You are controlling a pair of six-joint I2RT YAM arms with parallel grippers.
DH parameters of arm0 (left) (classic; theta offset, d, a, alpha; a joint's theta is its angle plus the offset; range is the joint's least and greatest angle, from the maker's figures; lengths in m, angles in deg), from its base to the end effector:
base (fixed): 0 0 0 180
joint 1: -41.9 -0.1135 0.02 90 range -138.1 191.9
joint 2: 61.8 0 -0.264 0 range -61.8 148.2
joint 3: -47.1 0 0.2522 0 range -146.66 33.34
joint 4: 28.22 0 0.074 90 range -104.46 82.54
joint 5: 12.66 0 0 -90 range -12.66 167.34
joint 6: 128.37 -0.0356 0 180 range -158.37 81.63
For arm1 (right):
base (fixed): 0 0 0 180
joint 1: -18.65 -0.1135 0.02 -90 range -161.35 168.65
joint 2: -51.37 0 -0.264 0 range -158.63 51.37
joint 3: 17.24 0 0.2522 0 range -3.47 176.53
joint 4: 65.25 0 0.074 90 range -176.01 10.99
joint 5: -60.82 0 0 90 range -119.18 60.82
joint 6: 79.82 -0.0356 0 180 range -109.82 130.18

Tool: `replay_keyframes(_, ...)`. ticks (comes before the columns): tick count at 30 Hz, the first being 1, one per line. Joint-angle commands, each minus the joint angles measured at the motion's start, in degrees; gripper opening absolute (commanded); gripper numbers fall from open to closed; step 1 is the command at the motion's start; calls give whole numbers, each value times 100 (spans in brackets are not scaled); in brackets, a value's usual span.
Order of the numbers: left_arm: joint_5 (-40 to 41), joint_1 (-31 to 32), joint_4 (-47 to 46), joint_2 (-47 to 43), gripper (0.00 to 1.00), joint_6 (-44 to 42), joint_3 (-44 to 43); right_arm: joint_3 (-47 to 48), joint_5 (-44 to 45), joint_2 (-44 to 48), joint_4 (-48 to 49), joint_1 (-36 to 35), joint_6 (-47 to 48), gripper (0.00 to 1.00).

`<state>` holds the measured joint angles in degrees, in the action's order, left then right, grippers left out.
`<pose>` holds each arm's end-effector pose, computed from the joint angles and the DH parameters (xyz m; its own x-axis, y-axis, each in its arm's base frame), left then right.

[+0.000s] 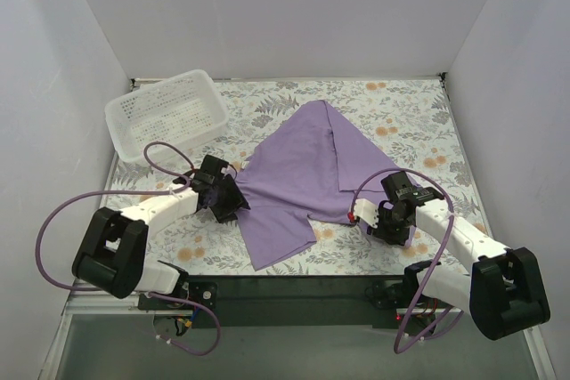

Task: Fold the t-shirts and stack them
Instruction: Flatten the tshirt out

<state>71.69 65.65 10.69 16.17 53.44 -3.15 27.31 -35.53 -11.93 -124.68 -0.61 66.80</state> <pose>0.2106 -0.0965 0.1539 -0.4098 -0.9064 0.1029 -0.8536 0.3412 -0.3936 0.1522 0.0574 0.1612 -0.2168 -0.9549 -0.2031 -0.9637 0.2425 -0.1115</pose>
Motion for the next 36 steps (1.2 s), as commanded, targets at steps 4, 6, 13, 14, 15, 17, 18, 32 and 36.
replay_keyframes(4, 143, 16, -18, 464, 32, -251, -78, -90, -112, 116, 14, -16, -142, 28)
replay_keyframes(6, 126, 7, -36, 429, 9, -312, -60, -64, -112, 187, -3, -7, -143, 23)
replay_keyframes(13, 29, 7, 51, -535, 0, -532, -323, 1015, -174, 731, -565, 2, -99, 1)
replay_keyframes(14, 11, 16, 87, -694, 0, -576, -428, 1496, -174, 776, -662, 11, -72, 1)
replay_keyframes(15, -6, 7, 157, -835, 0, -629, -568, 1744, -174, 820, -819, 37, -29, 1)
replay_keyframes(17, -50, 16, 192, -1196, 0, -752, -1042, 2288, -165, 890, -961, 46, 33, 1)
replay_keyframes(18, -85, 7, 201, -1284, 0, -804, -1218, 2805, -156, 899, -1074, 46, 94, 1)
replay_keyframes(32, -199, -19, -255, -740, 0, -867, -6210, 9698, 1599, -735, -225, 55, -327, 1)
replay_keyframes(36, -209, -11, -712, -845, 0, -796, -7036, 9508, 2041, -473, 794, 55, -274, 1)
